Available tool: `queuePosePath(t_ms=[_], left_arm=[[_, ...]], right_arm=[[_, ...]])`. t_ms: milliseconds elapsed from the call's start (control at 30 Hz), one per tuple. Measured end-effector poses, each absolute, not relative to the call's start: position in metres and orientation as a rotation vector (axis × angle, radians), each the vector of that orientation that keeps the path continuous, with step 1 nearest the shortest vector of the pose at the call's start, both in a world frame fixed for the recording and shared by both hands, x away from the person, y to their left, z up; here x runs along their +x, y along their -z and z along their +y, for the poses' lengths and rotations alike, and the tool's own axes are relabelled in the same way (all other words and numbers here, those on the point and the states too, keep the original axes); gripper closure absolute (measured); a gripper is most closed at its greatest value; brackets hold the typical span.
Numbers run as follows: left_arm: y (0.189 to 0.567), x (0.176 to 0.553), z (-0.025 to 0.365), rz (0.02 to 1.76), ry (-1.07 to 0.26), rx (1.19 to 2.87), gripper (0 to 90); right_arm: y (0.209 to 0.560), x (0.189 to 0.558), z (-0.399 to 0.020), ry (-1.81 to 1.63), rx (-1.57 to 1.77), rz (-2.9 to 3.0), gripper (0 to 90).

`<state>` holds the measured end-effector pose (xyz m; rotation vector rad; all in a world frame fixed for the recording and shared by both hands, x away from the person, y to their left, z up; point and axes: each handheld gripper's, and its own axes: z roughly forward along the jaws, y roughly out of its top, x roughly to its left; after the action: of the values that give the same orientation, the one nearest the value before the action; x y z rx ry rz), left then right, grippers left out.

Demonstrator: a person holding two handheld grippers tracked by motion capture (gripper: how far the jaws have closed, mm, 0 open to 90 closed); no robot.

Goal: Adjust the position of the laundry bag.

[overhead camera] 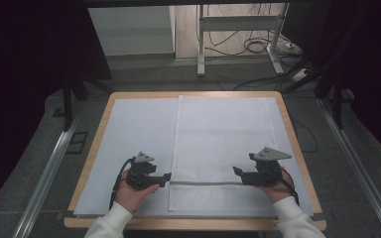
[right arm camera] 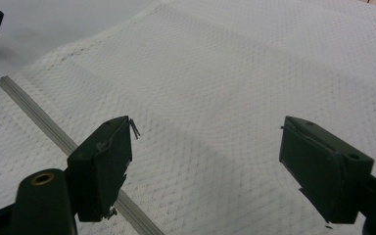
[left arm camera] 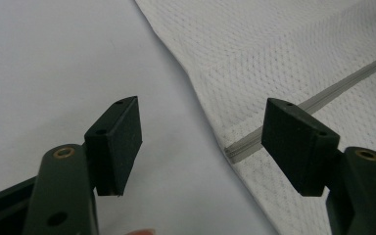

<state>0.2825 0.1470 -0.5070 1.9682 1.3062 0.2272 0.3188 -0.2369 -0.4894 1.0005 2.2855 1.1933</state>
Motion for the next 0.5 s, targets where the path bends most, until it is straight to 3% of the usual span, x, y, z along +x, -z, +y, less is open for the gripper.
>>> queuePosePath(t_ms=[500], left_arm=[[0.515, 0.282, 0.13, 1.296, -0.121, 1.978, 36.2]], right_arm=[[0.486, 0.318, -0.237, -1.215, 1.011, 2.277, 19.2]])
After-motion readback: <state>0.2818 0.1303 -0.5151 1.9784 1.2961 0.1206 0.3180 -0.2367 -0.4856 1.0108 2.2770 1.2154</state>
